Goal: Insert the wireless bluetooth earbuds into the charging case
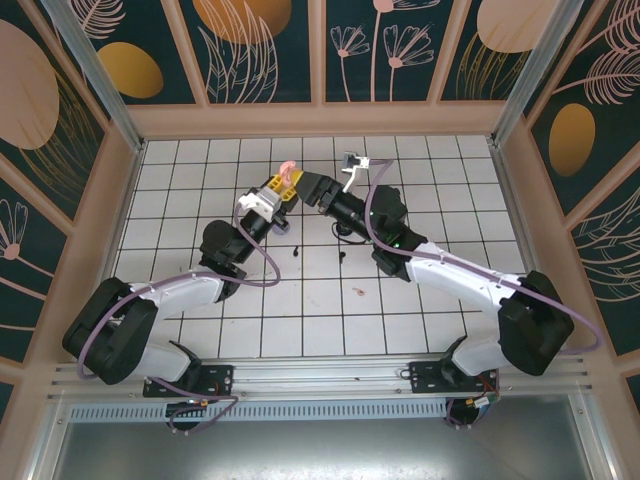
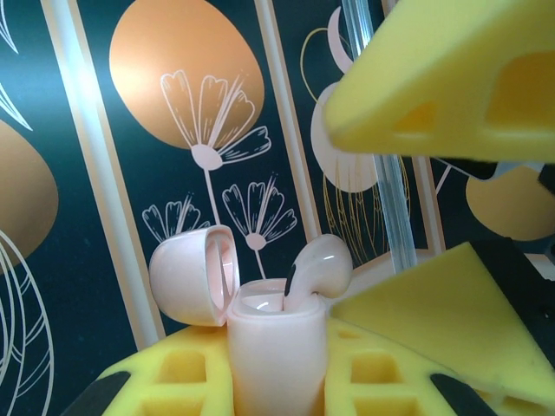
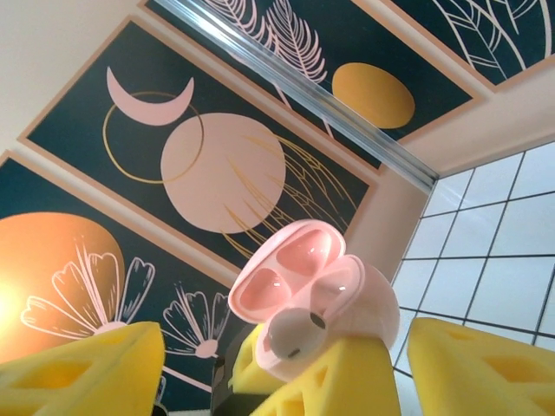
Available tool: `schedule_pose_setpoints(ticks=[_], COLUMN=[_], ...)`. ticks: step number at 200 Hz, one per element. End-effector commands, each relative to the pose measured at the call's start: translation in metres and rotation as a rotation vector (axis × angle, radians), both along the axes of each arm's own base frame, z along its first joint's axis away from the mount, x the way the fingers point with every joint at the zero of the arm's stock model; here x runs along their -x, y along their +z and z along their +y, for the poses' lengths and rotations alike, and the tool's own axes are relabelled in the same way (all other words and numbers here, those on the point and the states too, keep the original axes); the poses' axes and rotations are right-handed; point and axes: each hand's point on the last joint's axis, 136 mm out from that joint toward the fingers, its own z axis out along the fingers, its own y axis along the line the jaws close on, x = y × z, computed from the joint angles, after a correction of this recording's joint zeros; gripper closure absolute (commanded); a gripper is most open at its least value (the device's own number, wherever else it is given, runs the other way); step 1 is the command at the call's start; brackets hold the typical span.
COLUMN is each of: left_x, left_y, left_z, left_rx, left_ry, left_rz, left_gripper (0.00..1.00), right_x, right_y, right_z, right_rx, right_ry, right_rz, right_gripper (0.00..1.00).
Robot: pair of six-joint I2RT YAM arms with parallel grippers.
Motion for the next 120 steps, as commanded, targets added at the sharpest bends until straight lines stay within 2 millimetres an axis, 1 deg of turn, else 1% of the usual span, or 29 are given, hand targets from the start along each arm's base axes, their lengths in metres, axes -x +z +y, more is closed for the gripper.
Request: schedule_pose_setpoints(ticks=[1,31,36,44,54,66,82,96,120], left_x=[0.005,0.009,0.010,0.012,0.016,0.019,0.022,0.024,0.025], left_y=[0.018,0.016,0.015,0.014,0.012,0.008,0.005,0.004,0.005], left_z=[0.000,-0.002,-0.003,-0.005,-0.008,-0.014,-0.020,-0.021,-0.022], left_rx=[0.049,0.042,0.038,0.030,0.016,-0.009,-0.025,-0.027,-0.026], left_ry=[-0.026,-0.049,-0.056,-0.071,-0.096,-0.135,-0.172,-0.187,-0.199], left_rz=[-0.038,-0.034,-0.032,-0.028,-0.025,-0.012,0.007,0.011,0.013], left_gripper=[1.00,1.00,1.00,1.00,1.00,1.00,1.00,1.00,1.00], right_x=[0.013,0.011,0.011,0.007,0.004,0.001,-0.001,-0.002,-0.002], right_y=[0.031,0.034,0.034,0.033,0.030,0.026,0.022,0.016,0.001], right_z=[-0.015,-0.033,-0.036,-0.041,-0.045,-0.050,-0.051,-0.050,-0.047], right_rx=[0.009,0.107,0.124,0.160,0.213,0.274,0.358,0.424,0.508], right_ry=[-0.022,-0.072,-0.079,-0.091,-0.096,-0.102,-0.092,-0.073,-0.041], right_rz=[-0.061,-0.046,-0.042,-0.025,-0.013,0.006,0.022,0.037,0.081], right_gripper=[0.23,0.23,0.24,0.29,0.37,0.58,0.83,0.99,1.00])
